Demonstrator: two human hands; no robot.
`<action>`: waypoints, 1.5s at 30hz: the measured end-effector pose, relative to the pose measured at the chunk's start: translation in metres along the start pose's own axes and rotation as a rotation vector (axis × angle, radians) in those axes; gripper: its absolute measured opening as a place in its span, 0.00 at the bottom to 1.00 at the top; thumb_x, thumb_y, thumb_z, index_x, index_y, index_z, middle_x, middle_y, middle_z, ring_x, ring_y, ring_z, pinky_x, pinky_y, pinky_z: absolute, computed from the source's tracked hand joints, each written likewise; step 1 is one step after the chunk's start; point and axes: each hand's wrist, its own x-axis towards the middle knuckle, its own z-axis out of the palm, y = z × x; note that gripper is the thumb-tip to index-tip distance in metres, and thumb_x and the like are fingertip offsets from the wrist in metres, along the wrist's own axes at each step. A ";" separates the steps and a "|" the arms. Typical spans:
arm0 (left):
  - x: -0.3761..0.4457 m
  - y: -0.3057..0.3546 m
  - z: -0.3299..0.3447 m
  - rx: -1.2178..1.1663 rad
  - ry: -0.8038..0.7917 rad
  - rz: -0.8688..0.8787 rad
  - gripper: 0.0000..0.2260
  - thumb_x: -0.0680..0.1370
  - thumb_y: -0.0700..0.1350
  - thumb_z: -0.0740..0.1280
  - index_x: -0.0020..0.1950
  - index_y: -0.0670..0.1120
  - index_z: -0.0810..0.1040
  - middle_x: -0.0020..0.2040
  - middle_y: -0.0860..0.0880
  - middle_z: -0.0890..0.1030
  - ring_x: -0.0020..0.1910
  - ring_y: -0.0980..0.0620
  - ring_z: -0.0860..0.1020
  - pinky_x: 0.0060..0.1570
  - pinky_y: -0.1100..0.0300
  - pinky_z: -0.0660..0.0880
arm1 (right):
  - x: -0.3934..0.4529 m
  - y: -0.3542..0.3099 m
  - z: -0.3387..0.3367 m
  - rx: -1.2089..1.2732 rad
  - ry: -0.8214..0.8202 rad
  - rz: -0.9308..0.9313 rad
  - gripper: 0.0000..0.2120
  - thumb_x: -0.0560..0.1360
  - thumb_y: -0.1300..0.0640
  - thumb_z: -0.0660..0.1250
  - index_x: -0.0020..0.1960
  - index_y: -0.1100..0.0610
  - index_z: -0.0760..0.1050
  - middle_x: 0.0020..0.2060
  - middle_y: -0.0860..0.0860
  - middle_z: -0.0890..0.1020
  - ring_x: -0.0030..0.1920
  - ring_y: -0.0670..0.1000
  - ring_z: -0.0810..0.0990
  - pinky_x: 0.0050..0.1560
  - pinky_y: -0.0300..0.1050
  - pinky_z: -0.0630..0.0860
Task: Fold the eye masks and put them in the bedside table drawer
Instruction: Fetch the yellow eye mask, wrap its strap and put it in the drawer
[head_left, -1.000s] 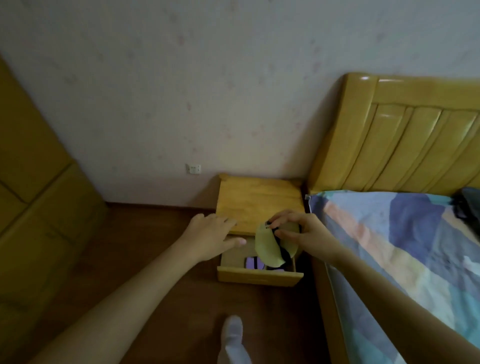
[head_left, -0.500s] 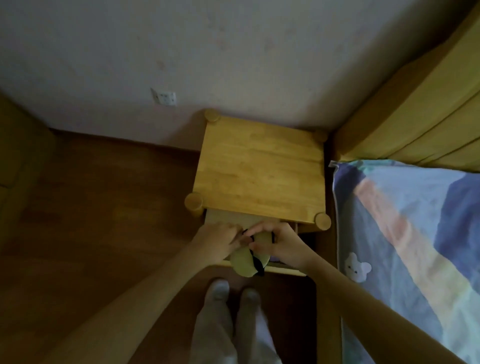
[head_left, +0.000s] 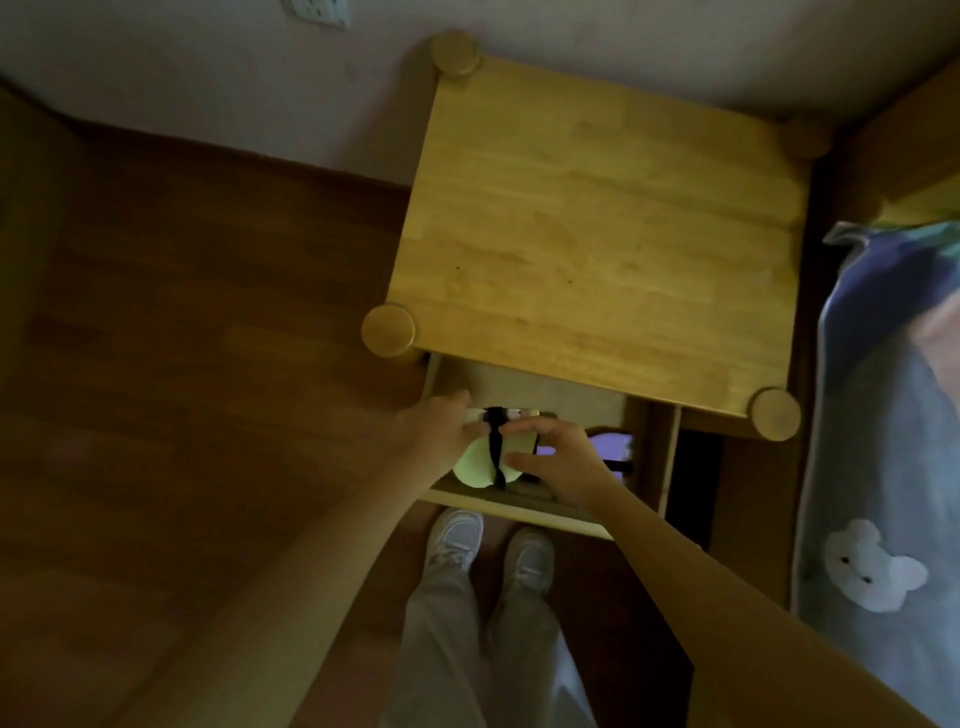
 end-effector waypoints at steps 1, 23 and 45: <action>0.005 -0.002 0.002 0.039 0.041 -0.001 0.16 0.78 0.58 0.61 0.58 0.47 0.73 0.49 0.46 0.81 0.45 0.45 0.79 0.41 0.52 0.75 | 0.007 0.005 0.003 -0.013 -0.011 -0.004 0.17 0.70 0.64 0.72 0.58 0.56 0.79 0.56 0.48 0.78 0.56 0.43 0.74 0.44 0.19 0.68; 0.042 -0.015 0.064 0.605 -0.001 0.045 0.23 0.82 0.46 0.56 0.75 0.46 0.55 0.73 0.41 0.61 0.69 0.42 0.64 0.61 0.52 0.67 | 0.087 0.066 0.062 -0.047 -0.335 0.095 0.30 0.74 0.64 0.67 0.73 0.52 0.61 0.73 0.52 0.64 0.69 0.57 0.68 0.62 0.48 0.69; -0.116 0.112 -0.175 0.517 0.394 0.338 0.18 0.79 0.55 0.59 0.67 0.50 0.70 0.65 0.53 0.73 0.66 0.51 0.68 0.61 0.54 0.65 | -0.132 -0.166 -0.104 -0.640 0.189 -0.244 0.15 0.75 0.54 0.63 0.61 0.48 0.75 0.58 0.43 0.80 0.59 0.46 0.77 0.58 0.44 0.74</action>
